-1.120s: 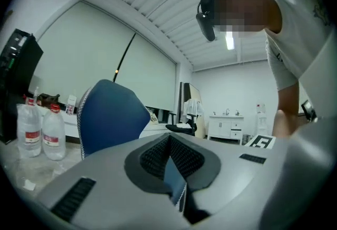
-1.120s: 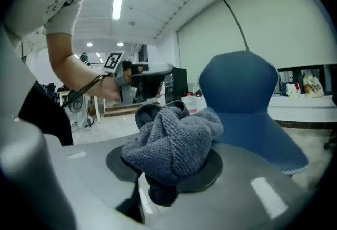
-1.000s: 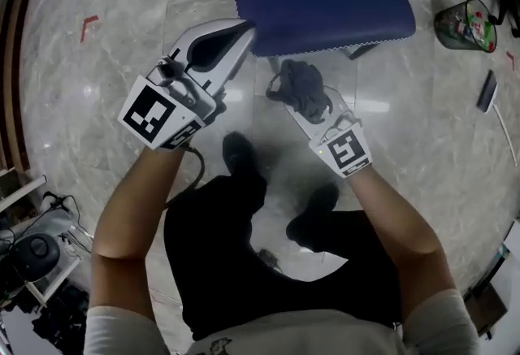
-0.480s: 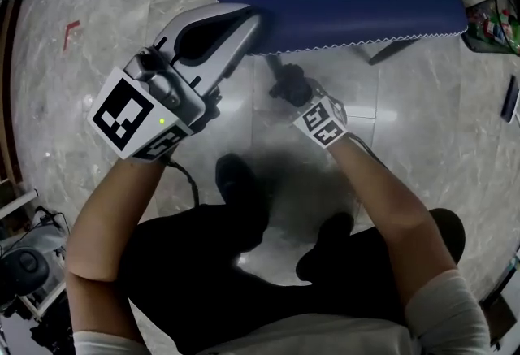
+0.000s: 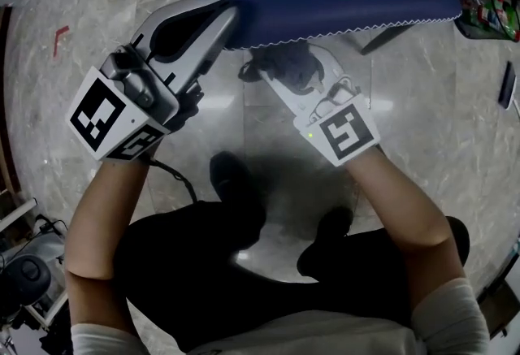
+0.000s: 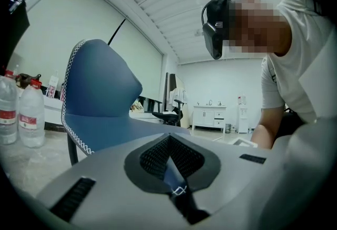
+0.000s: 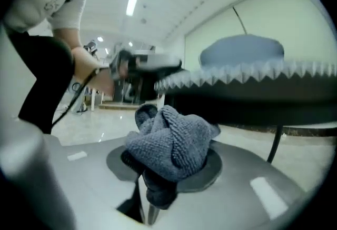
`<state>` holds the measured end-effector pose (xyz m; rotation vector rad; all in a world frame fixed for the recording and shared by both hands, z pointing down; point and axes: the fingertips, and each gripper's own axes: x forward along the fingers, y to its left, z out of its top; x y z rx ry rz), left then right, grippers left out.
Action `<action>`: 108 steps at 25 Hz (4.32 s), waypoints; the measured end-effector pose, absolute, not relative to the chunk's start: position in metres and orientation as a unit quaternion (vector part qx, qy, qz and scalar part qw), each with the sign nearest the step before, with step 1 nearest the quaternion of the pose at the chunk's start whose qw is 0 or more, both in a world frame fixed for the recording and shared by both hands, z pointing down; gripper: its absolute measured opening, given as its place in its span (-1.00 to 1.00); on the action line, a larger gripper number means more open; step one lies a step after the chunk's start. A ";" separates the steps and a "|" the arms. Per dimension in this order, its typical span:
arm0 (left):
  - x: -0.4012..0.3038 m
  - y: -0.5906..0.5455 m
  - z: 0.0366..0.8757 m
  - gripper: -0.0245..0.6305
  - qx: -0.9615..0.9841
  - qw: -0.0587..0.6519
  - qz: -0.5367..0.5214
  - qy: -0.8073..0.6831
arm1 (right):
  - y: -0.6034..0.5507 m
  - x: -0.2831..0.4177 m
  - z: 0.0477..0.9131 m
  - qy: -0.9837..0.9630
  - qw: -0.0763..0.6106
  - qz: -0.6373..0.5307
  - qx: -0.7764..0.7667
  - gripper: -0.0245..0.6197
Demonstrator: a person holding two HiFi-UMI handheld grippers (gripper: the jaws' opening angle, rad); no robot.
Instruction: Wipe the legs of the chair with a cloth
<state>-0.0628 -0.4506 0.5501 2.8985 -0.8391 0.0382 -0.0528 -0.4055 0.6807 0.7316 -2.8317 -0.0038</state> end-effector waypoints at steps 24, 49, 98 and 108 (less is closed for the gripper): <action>-0.060 -0.449 0.550 -0.91 0.960 0.052 0.031 -0.272 | -0.400 -0.052 0.769 -0.953 0.180 0.071 0.235 -0.54; -0.059 -0.450 0.552 -0.91 0.961 0.044 0.030 -0.273 | -0.385 -0.045 0.884 -0.931 0.283 0.089 0.215 -0.55; -0.061 -0.448 0.552 -0.91 0.965 0.031 0.021 -0.261 | -0.403 -0.061 0.828 -0.953 0.171 0.063 0.242 -0.50; -0.061 -0.443 0.557 -0.91 0.969 0.032 0.034 -0.243 | -0.381 -0.045 0.933 -0.916 0.330 0.125 0.189 -0.54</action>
